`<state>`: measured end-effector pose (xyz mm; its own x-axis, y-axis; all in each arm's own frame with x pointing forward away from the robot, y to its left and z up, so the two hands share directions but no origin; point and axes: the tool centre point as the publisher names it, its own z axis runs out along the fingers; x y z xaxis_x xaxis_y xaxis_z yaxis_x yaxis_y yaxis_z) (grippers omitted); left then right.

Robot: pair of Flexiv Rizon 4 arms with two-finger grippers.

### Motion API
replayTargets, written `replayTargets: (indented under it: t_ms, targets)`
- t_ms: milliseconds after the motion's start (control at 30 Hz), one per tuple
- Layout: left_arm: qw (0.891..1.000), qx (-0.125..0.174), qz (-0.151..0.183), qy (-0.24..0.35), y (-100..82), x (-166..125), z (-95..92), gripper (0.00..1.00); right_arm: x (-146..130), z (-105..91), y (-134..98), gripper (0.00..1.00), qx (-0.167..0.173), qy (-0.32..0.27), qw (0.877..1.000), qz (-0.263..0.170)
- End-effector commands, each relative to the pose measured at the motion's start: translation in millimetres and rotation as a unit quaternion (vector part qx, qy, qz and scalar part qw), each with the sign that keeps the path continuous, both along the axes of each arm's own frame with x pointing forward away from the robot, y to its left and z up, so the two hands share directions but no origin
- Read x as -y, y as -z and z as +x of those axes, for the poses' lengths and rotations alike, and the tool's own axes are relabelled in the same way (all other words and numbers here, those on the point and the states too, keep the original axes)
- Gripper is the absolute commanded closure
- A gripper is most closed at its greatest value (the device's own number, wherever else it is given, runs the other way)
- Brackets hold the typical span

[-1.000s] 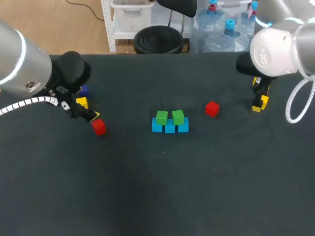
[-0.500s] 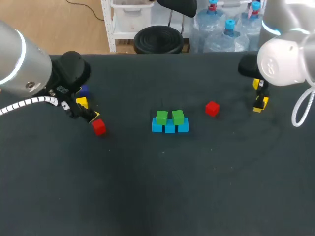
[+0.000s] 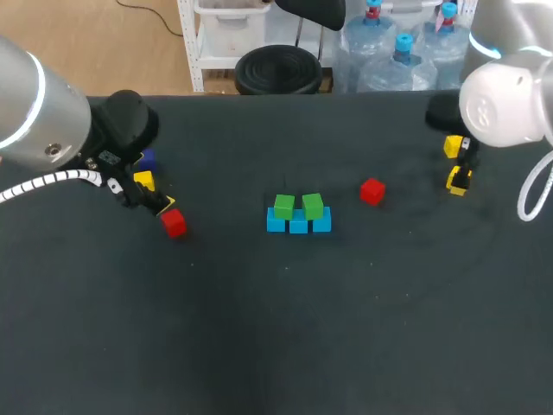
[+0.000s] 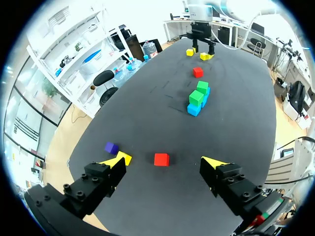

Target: Place the blue cubes, place green cubes on the blue cubes, place the yellow cubes on the green cubes, then place the red cubes on the yellow cubes, and place purple cube on the red cubes.

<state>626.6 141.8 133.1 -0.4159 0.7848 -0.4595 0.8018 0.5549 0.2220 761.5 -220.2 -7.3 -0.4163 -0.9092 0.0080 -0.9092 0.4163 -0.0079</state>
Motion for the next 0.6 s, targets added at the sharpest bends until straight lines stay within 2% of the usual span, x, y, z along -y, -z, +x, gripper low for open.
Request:
replayTargets:
  t_ms: [33, 167, 200, 267, 333, 433, 600]
  targets:
    - [1.000, 0.000, -0.002, 0.002, 0.2, -1.2, 0.5, 0.00, -1.5, 6.2, -10.2, 0.00, 0.000, 0.004, 1.000, -0.004]
    - [1.000, 0.000, -0.002, 0.002, 0.2, -1.2, 0.5, 0.00, -6.9, 10.4, -14.5, 0.00, 0.002, 0.004, 1.000, -0.005]
    - [1.000, 0.000, -0.002, 0.002, 0.2, -1.2, 0.5, 0.00, -7.6, 11.2, -14.2, 0.05, 0.001, 0.003, 1.000, -0.005]
    - [1.000, 0.000, -0.002, 0.002, 0.2, -1.2, 0.5, 0.00, -8.8, 12.6, -12.7, 0.24, -0.001, 0.001, 1.000, -0.002]
    - [1.000, 0.000, -0.002, 0.002, 0.2, -1.2, 0.5, 0.00, -10.0, 12.6, -10.9, 0.31, -0.004, 0.000, 1.000, -0.001]
    - [1.000, 0.000, -0.002, 0.002, 0.2, -1.2, 0.5, 0.00, -9.7, 12.1, -6.9, 0.29, -0.013, 0.004, 1.000, 0.000]
    - [1.000, 0.000, -0.002, 0.002, 0.2, -1.2, 0.5, 0.00, -7.2, 11.1, -5.3, 0.36, -0.017, 0.008, 1.000, -0.001]
